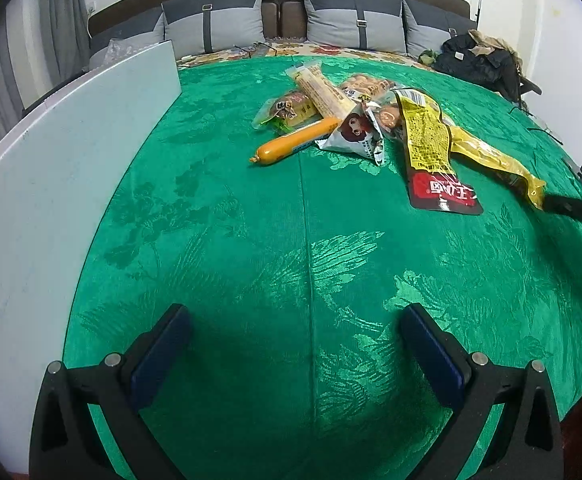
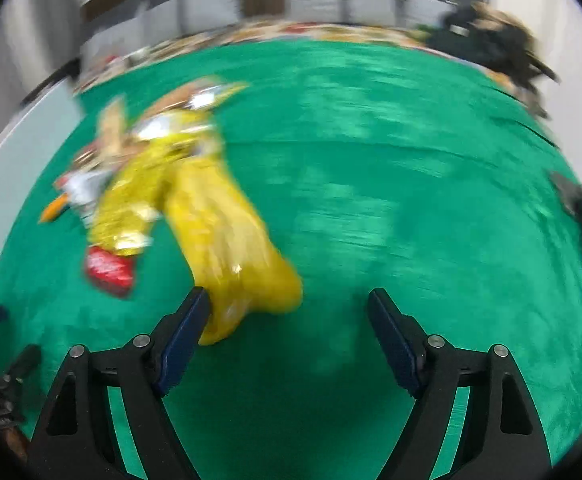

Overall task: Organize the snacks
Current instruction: 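Grasp the yellow spicy strip pack with red end using the left gripper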

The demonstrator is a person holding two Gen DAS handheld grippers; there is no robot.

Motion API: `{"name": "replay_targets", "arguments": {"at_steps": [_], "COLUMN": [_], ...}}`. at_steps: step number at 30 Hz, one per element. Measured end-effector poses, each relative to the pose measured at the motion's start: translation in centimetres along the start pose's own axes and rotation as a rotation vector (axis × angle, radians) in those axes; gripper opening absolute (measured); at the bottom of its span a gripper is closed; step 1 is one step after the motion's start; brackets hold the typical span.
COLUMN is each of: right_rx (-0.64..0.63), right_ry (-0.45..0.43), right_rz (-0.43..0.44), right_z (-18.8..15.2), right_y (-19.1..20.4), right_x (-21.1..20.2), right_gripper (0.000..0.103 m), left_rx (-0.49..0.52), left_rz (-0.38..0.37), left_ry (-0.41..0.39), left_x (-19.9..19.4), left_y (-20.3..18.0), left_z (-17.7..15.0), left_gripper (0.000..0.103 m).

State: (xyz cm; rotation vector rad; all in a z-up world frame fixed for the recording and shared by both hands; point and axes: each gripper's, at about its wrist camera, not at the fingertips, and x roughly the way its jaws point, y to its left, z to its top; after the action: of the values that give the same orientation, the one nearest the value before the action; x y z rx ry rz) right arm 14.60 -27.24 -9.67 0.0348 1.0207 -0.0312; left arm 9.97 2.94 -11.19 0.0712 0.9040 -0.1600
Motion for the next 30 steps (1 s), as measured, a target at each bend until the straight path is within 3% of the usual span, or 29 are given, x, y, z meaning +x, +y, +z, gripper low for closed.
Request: {"name": "replay_targets", "arguments": {"at_steps": [6,15,21,24,27,30], "right_rx": [-0.076,-0.086,-0.090,-0.089,-0.089,-0.090], "right_ry": [-0.019,-0.026,-0.060,-0.063,-0.063,-0.064], "right_rz": [-0.021,-0.011,0.000,0.001,0.002,0.002], "right_z": [-2.9,-1.0,-1.2,-1.3,-1.2,-1.3], "right_y": [-2.7,-4.6,-5.0,-4.9,-5.0,-5.1], "right_x": [-0.5,0.3,0.4,0.3,0.3,0.3], "right_gripper": [0.085,0.091,0.092,0.092,0.092,0.092], "left_rx": [-0.002,-0.012,-0.029,-0.051,-0.057,0.001], "left_rz": [0.003,0.008,0.019,0.026,-0.085,-0.143], "left_ry": [-0.009,-0.008,0.042,0.109,0.105,0.097], "left_x": [0.0,0.0,0.3,0.6,0.2,0.4], "left_y": [-0.1,-0.1,-0.1,-0.3,-1.5,-4.0], "left_z": [-0.1,0.0,0.6,1.3,3.0,5.7], "left_gripper": [0.103,0.103,0.103,0.102,0.101,0.102]}}
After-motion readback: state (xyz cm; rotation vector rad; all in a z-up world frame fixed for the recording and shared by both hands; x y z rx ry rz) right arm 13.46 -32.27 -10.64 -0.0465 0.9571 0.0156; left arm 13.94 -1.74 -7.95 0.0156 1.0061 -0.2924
